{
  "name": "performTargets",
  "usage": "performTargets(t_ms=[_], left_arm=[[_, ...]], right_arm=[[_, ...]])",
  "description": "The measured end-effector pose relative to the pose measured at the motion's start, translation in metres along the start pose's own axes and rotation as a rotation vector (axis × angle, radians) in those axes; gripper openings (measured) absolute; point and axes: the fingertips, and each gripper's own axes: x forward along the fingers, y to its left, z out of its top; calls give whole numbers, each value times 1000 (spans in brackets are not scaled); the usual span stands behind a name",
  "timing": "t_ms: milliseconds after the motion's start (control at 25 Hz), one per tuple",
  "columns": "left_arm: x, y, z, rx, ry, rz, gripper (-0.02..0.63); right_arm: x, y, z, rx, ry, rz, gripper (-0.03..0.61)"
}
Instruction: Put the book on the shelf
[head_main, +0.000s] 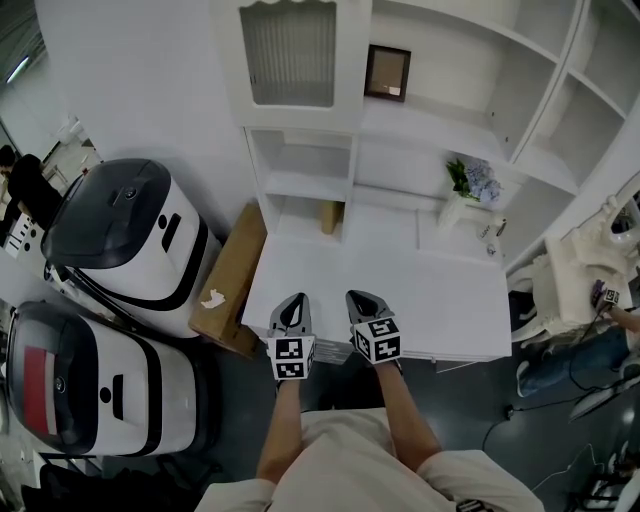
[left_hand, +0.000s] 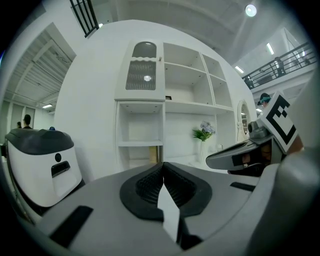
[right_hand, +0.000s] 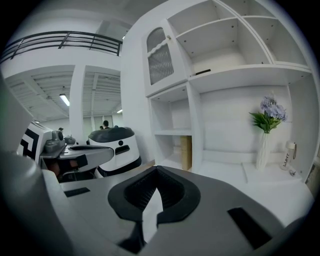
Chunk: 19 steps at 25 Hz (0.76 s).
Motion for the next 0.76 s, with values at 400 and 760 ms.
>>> performTargets(t_ms=[400,760], left_arm=[[0,-7,-3,-16,-2,-2,17],[0,-9,2,-28,-10,4,17]], right_arm=[[-9,-5,-6,12,-8,-11,26],[-14,-10,-7,16,-9,-19,26]])
